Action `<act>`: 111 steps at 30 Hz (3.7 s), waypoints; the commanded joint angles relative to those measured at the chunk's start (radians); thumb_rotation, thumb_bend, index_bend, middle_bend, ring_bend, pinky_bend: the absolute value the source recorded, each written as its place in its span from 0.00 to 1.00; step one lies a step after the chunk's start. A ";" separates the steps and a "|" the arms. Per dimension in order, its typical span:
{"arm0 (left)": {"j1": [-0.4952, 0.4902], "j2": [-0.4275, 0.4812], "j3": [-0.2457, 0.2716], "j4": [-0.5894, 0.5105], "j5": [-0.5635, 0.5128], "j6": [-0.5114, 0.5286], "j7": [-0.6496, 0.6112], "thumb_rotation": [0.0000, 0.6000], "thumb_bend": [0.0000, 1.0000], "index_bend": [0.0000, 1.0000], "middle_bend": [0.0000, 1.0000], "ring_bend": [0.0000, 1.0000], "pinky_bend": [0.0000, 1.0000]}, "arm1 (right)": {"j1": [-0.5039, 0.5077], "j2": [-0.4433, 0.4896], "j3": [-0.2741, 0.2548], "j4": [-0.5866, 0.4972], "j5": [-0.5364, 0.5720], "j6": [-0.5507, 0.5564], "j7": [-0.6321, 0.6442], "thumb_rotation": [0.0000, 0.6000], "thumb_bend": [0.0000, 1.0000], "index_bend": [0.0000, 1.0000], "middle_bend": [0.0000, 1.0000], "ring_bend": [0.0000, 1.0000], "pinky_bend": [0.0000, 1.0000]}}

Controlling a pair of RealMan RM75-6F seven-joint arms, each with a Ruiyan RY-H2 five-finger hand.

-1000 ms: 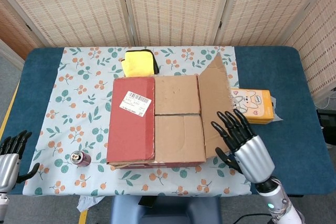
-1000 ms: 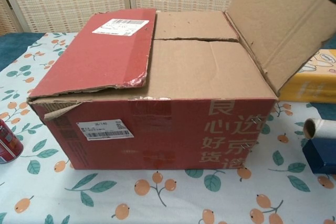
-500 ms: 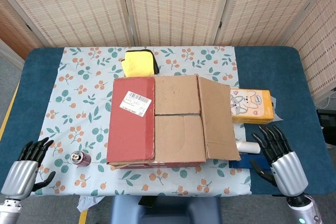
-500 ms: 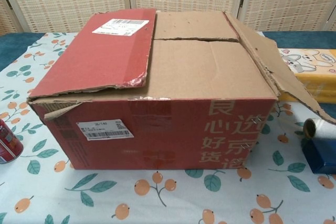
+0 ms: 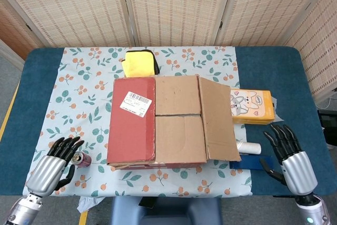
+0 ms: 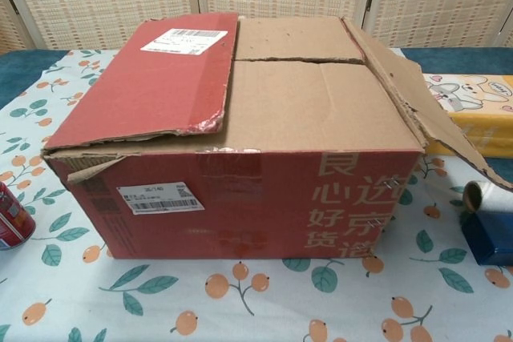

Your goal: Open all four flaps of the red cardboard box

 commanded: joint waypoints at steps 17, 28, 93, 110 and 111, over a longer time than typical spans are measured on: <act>-0.156 0.056 -0.082 -0.265 -0.189 -0.186 0.206 1.00 0.38 0.00 0.05 0.02 0.07 | 0.000 0.028 0.045 -0.003 0.058 -0.042 0.067 1.00 0.38 0.00 0.00 0.00 0.00; -0.219 -0.032 -0.099 -0.302 -0.261 -0.200 0.380 1.00 0.36 0.00 0.05 0.00 0.07 | -0.010 0.035 0.053 -0.004 0.048 -0.028 0.075 1.00 0.38 0.00 0.00 0.00 0.00; -0.440 -0.364 -0.096 -0.242 -0.479 -0.063 0.694 1.00 0.42 0.00 0.05 0.00 0.09 | -0.073 0.093 0.087 -0.043 0.069 0.031 0.171 1.00 0.38 0.00 0.00 0.00 0.00; -0.438 -0.503 -0.099 -0.187 -0.387 0.060 0.829 1.00 0.42 0.00 0.04 0.01 0.11 | -0.085 0.107 0.088 -0.055 0.076 0.029 0.193 1.00 0.38 0.00 0.00 0.00 0.00; -0.437 -0.508 -0.100 -0.182 -0.377 0.066 0.833 1.00 0.42 0.00 0.04 0.01 0.11 | -0.085 0.107 0.087 -0.056 0.075 0.027 0.193 1.00 0.39 0.00 0.00 0.00 0.00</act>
